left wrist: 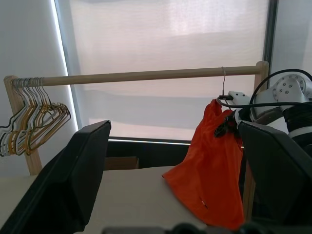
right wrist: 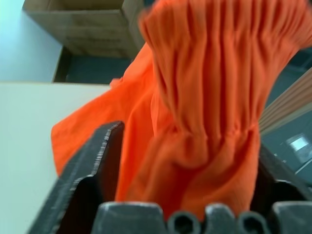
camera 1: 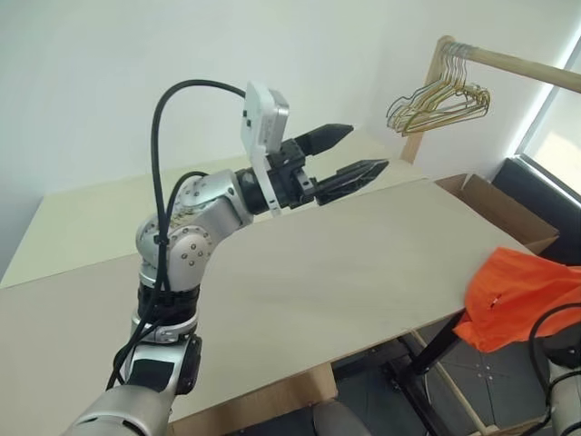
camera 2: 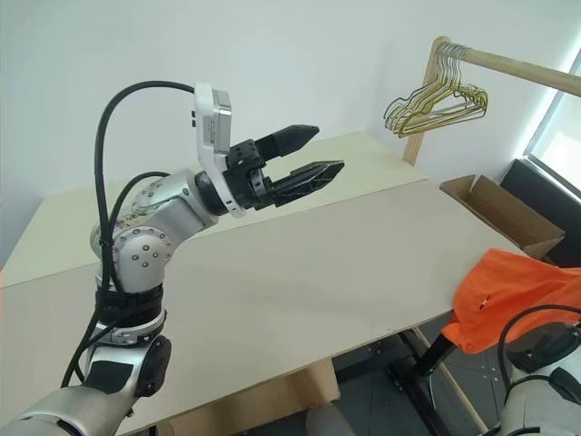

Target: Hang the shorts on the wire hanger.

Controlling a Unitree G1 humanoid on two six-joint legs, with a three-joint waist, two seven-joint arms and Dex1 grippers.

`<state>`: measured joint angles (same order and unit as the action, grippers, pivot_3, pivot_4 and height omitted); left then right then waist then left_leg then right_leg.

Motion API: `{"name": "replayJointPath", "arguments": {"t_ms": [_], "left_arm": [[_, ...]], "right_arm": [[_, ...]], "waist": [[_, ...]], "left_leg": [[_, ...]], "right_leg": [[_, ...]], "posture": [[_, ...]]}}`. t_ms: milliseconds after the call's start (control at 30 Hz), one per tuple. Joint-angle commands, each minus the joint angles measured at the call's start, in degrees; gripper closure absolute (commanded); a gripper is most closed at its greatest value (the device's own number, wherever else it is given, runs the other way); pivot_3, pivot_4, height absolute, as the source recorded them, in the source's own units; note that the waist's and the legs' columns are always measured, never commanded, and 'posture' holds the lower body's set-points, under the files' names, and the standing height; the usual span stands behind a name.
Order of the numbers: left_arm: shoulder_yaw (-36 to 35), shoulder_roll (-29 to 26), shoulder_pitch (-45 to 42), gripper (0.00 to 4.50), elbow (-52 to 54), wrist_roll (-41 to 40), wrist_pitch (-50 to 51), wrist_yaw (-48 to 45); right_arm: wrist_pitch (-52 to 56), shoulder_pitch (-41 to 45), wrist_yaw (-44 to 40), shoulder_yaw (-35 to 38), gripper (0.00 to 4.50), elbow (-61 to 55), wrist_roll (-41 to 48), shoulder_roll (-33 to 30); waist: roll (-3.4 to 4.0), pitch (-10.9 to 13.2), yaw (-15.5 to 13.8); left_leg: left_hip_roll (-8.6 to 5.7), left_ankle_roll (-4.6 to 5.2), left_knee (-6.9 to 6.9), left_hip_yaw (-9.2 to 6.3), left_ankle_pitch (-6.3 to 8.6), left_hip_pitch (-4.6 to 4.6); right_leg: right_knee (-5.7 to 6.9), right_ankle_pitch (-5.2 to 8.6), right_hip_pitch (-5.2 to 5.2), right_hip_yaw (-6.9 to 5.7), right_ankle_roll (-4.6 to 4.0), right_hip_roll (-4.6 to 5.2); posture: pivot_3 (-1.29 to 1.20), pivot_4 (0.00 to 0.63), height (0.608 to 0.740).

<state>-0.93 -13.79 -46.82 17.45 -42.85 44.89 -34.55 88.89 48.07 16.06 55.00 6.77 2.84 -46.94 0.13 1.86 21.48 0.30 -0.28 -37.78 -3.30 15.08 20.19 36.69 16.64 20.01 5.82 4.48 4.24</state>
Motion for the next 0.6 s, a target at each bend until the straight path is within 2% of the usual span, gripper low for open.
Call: {"name": "replayJointPath", "arguments": {"t_ms": [33,200,367,467,600], "left_arm": [[-0.54,-0.71,-0.07,0.00,1.41,-0.09,-1.00,0.57],[-0.59,-0.89,0.69,0.00,1.37,0.64,-1.76,1.36],[-0.13,-0.52,2.37,0.00,1.65,2.61,-4.96,1.89],[-0.11,-0.95,3.76,0.00,2.36,3.75,-6.84,1.71],[-1.32,-2.35,6.29,0.00,4.09,4.10,-8.67,1.54]], "right_arm": [[-6.37,-1.61,2.75,-4.59,0.01,-7.71,-3.87,2.13],[-17.85,-7.60,9.20,-13.98,0.01,-17.97,-11.75,7.23],[-35.69,-13.69,14.20,-21.35,0.01,-26.01,-17.83,11.84],[-46.61,-16.90,13.67,-27.01,0.01,-29.00,-19.83,12.90],[-57.98,-15.64,4.61,-36.21,0.01,-30.75,-15.22,15.24]], "waist": [[0.00,0.00,-0.19],[0.03,-0.02,-0.34],[0.02,-0.01,-0.46],[-0.01,0.01,-0.54],[-0.07,0.04,-0.57]], "left_leg": [[0.00,0.00,0.00,0.00,0.00,0.00],[0.00,0.00,0.01,0.01,0.00,0.02],[-0.03,-0.01,0.02,0.00,0.00,0.03],[-0.05,-0.01,0.03,0.00,0.00,0.02],[-0.06,-0.01,0.03,0.01,0.00,-0.03]], "right_leg": [[0.00,0.00,0.00,0.00,0.00,-0.01],[0.03,0.00,0.07,0.06,0.04,0.01],[0.05,0.01,0.10,0.08,0.07,0.04],[0.03,0.00,0.10,0.09,0.09,0.06],[0.08,-0.01,0.09,0.16,0.12,0.03]], "posture": [[-0.32,0.000,0.740],[-0.32,0.000,0.740],[-0.30,0.000,0.740],[-0.28,0.000,0.740],[-0.22,0.000,0.740]]}}
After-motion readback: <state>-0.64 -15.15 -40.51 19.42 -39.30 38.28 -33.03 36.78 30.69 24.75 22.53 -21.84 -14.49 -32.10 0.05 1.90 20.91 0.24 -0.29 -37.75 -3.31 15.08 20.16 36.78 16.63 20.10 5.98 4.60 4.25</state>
